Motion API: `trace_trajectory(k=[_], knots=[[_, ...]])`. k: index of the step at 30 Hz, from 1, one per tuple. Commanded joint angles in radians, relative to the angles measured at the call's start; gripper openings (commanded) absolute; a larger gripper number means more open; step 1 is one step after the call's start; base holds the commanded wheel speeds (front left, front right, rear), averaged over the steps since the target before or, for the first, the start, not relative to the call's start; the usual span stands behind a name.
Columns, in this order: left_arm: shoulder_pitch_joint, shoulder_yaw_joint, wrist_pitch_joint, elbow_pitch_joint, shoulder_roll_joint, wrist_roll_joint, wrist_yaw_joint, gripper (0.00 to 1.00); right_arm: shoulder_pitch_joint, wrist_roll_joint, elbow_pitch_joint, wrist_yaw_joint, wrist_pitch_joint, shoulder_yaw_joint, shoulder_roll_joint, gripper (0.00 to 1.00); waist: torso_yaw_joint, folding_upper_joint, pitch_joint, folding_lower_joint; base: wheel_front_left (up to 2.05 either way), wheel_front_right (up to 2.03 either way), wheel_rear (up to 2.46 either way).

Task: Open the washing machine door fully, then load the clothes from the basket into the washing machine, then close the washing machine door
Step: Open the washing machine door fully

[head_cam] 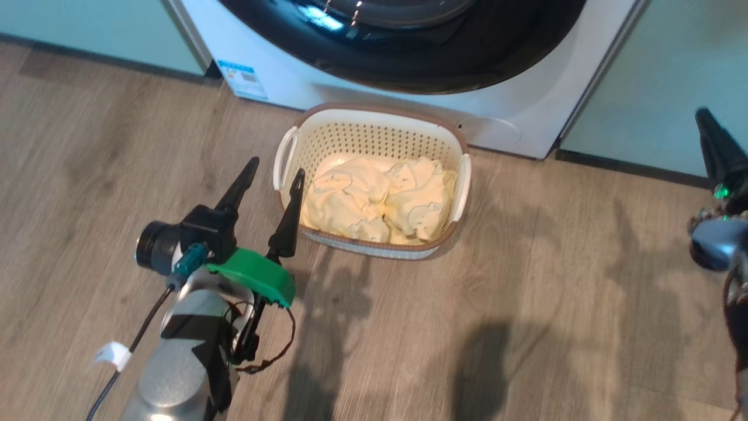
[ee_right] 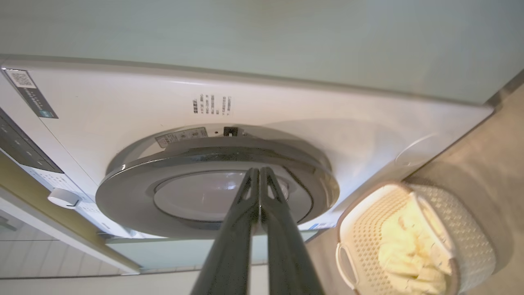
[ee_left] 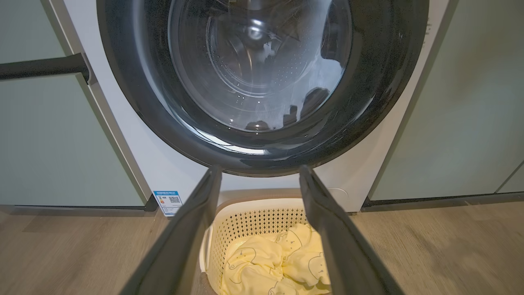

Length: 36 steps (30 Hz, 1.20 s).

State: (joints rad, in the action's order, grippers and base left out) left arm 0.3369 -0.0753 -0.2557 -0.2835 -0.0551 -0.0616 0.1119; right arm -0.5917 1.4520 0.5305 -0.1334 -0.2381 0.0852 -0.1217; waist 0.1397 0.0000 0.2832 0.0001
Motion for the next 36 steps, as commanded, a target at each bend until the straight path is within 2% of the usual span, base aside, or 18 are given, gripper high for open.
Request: trace_trajectory(k=[1, 6, 12, 27, 36], knots=[[0.043, 0.024, -0.006, 0.038, -0.016, -0.003, 0.001, 1.0, -0.057, 0.045, -0.018, 0.003, -0.05, -0.001, -0.006, 0.0, 0.015, 0.0, 0.018, -0.0001, 0.0, 0.0, 0.0], [0.053, 0.018, -0.006, 0.046, -0.01, -0.007, 0.003, 1.0, -0.136, 0.164, 0.04, 0.003, -0.204, 0.02, -0.017, 0.0, 0.032, 0.0, 0.044, -0.0001, 0.0, 0.0, 0.0], [0.063, 0.011, -0.006, 0.058, -0.004, -0.011, 0.004, 1.0, -0.251, 0.243, 0.099, 0.003, -0.313, 0.021, -0.029, 0.0, 0.047, 0.0, 0.082, -0.0001, 0.0, 0.0, 0.0], [0.11, -0.024, -0.006, 0.069, 0.004, -0.036, 0.001, 1.0, -0.597, 0.265, 0.315, 0.003, -0.364, -0.042, -0.068, 0.0, 0.104, 0.0, 0.166, -0.0001, 0.0, 0.0, 0.0], [0.133, -0.068, -0.006, 0.083, 0.005, -0.081, -0.021, 1.0, -0.774, 0.247, 0.462, 0.003, -0.352, -0.074, -0.084, 0.0, 0.144, 0.0, 0.208, -0.0001, 0.0, 0.0, 0.0]])
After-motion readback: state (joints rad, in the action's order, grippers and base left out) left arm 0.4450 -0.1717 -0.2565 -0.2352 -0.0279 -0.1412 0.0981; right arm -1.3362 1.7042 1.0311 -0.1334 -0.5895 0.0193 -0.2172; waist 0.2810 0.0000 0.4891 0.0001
